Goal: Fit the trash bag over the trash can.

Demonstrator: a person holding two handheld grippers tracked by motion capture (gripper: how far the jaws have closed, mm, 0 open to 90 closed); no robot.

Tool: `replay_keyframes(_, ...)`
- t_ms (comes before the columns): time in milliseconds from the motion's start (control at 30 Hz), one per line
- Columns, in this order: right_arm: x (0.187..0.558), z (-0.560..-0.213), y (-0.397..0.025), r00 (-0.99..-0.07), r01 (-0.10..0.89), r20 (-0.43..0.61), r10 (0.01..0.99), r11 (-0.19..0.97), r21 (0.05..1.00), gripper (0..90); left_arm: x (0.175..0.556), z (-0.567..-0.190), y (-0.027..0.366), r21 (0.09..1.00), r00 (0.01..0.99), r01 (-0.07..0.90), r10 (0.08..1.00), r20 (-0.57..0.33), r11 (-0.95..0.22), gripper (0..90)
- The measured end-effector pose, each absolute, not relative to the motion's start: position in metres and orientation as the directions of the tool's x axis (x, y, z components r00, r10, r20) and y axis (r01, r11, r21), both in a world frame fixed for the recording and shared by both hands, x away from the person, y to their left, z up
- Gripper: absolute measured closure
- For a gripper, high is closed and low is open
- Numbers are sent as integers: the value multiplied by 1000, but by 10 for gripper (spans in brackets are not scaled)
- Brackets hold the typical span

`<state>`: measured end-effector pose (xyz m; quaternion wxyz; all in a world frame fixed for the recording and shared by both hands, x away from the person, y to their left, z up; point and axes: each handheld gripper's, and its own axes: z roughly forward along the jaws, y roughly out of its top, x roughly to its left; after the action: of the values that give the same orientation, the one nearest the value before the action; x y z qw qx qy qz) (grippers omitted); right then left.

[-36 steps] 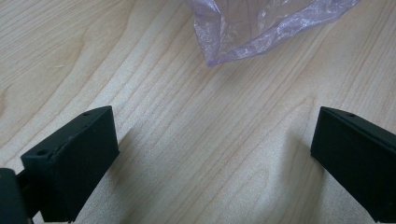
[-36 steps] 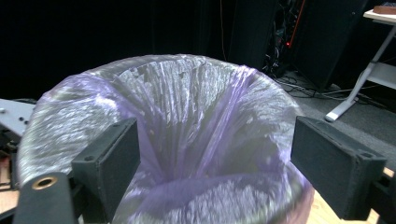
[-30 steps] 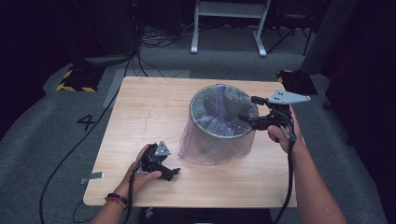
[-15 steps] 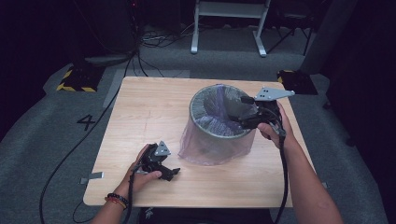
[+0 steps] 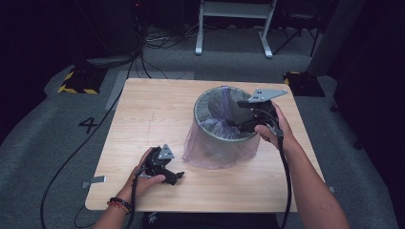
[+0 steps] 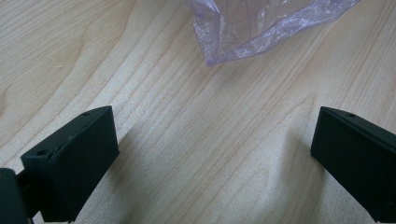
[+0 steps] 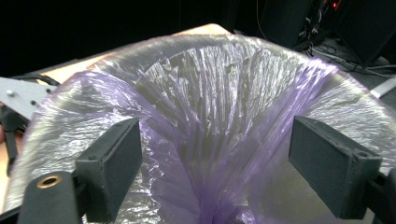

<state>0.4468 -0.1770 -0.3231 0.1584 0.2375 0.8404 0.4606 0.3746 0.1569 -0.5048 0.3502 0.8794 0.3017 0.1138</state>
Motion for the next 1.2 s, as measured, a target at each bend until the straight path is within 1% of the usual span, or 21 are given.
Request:
replay_keyframes(267,449,-324,-171,-843,277,-57,535,523,806,179,375,-505,157,685,792,451,610,-11,-573,7)
replay_keyframes(400,452,-327,-168,-843,305,-60,535,568,765,175,375,-505,157,685,792,451,610,-11,-573,7)
replay_keyframes(500,454,-328,-166,-842,324,-57,537,587,742,194,375,-505,157,685,792,451,610,-11,-573,7)
replay_keyframes(633,458,-330,-164,-840,356,-44,540,611,707,196,375,-505,157,685,792,451,610,-11,-573,7)
replay_keyframes(900,469,-333,-162,-835,428,13,551,634,644,196,375,-505,157,685,792,450,610,-11,-573,7)
replay_keyframes(1000,473,-334,-160,-834,459,39,551,651,604,194,375,-505,157,685,792,451,610,-11,-573,7)
replay_keyframes(1200,478,-335,-155,-822,492,38,569,674,550,188,375,-505,157,685,793,450,609,-11,-573,7)
